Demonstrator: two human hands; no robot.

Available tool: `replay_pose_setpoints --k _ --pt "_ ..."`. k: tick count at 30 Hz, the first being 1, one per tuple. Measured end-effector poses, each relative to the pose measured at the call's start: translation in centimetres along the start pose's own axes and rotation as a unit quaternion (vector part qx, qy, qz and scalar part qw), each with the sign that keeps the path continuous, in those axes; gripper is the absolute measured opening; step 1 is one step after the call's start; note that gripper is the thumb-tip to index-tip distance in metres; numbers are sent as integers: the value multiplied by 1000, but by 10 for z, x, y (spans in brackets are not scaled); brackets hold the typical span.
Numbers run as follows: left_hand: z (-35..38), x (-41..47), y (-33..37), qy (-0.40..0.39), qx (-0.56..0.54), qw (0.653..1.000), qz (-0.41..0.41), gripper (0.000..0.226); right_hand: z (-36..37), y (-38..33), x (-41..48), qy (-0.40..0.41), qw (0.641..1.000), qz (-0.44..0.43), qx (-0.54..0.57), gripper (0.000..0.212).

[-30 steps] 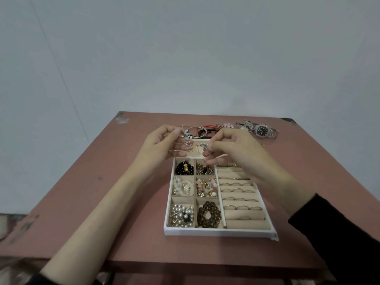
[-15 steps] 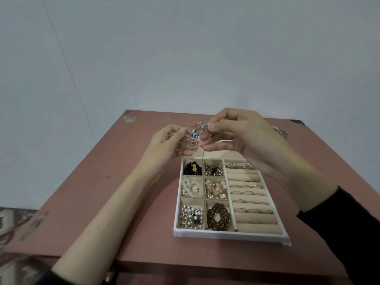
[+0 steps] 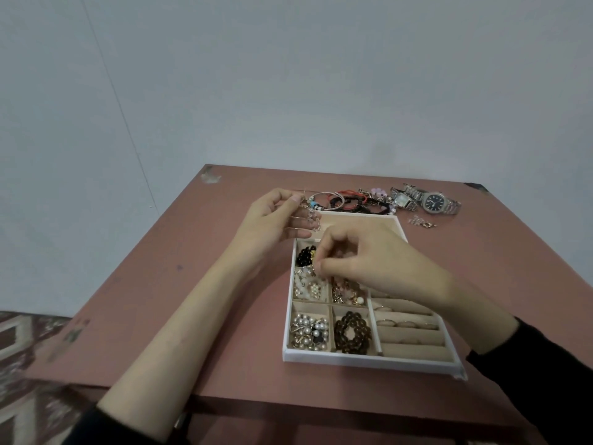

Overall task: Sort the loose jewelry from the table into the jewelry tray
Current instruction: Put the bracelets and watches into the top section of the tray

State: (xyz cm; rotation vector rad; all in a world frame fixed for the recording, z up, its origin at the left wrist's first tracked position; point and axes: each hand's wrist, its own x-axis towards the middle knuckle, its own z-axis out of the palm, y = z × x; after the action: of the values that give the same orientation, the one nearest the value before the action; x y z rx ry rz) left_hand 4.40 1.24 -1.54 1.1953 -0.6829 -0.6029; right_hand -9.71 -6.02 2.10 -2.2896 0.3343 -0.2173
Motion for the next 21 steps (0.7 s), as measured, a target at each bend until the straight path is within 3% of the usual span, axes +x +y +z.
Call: replay_pose_setpoints --k 7,12,21 --pt "-1 0 1 0 2 1000 0 14 -3 0 2 -26 982 -73 -174 5" --pt "-1 0 0 0 4 1000 -2 14 -17 5 5 -3 972 -55 -227 15" --pt "1 -2 2 -3 4 1000 -6 14 -20 6 16 -46 965 -30 -256 18"
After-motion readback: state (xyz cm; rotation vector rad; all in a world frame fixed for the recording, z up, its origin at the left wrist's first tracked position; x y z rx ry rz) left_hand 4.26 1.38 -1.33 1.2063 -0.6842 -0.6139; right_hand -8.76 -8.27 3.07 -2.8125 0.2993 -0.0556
